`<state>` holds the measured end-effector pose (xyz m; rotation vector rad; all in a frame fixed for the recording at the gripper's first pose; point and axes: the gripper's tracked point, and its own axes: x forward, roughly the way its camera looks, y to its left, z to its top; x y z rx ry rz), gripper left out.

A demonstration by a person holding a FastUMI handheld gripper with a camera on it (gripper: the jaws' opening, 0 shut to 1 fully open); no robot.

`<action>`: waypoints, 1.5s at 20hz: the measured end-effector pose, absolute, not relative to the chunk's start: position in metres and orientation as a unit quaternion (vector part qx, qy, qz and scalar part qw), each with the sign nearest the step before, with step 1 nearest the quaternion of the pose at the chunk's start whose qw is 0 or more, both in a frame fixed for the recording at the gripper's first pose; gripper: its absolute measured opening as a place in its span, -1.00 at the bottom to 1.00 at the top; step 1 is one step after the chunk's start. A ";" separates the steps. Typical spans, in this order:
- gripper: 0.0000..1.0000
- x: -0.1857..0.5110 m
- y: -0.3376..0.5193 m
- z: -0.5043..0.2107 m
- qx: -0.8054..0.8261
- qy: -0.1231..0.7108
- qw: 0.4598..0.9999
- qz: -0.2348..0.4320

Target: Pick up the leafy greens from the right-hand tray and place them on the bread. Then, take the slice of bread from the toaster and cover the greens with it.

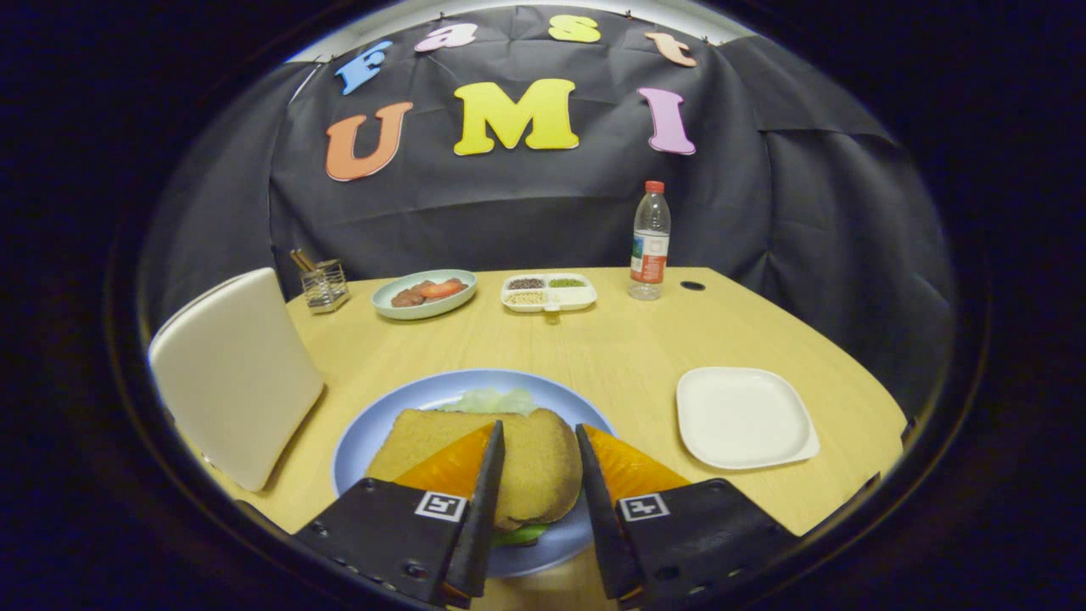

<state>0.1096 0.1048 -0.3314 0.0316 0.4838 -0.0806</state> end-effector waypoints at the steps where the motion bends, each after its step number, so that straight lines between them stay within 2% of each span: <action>1: 0.13 0.108 0.103 -0.331 0.008 0.236 0.971 -0.041; 4: 0.13 0.105 0.100 -0.324 0.016 0.215 0.975 -0.053; 8: 0.44 0.093 0.101 -0.303 0.026 0.188 0.981 -0.051; 11: 0.48 0.079 0.085 -0.277 0.021 0.158 0.984 -0.075; 13: 0.48 0.064 0.087 -0.255 0.028 0.142 0.987 -0.071; 22: 0.82 -0.017 0.099 -0.155 0.006 0.072 0.997 -0.033; 27: 0.87 -0.055 0.112 -0.111 0.019 0.048 0.999 -0.001; 30: 0.91 -0.066 0.106 -0.090 0.003 0.026 1.000 -0.005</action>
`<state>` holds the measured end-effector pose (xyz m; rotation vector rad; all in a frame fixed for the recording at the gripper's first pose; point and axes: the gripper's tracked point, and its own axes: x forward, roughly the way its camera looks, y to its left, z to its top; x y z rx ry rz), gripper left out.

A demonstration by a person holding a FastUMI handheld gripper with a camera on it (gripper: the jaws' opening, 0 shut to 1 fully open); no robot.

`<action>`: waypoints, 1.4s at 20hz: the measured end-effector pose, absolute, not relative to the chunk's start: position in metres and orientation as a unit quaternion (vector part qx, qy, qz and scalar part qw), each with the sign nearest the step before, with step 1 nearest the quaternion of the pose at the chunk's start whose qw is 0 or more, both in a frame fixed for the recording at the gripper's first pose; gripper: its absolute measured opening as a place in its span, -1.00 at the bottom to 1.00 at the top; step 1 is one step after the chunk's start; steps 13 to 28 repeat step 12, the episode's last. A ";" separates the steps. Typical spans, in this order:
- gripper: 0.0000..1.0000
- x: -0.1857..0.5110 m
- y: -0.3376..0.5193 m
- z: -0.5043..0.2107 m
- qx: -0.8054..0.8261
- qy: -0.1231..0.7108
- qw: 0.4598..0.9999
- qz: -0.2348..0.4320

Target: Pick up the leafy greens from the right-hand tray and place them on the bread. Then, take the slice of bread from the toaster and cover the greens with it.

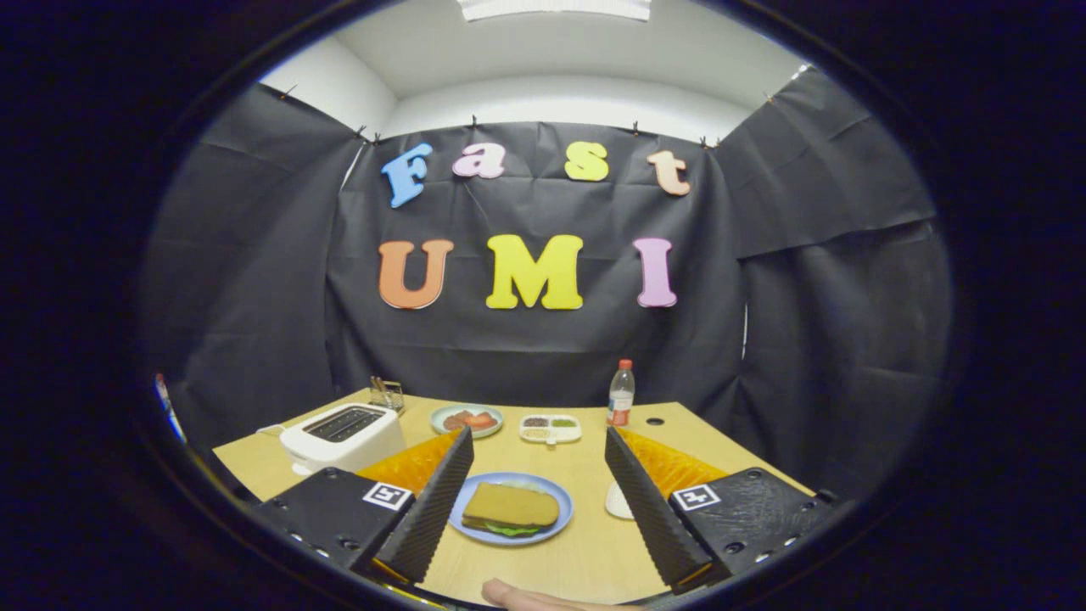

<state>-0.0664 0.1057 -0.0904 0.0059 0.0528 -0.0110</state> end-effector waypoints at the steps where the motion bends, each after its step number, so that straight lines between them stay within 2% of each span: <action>1: 0.91 -0.070 0.111 -0.087 0.002 0.023 1.000 0.006; 28: 0.91 -0.082 0.109 -0.091 -0.028 0.033 0.999 0.019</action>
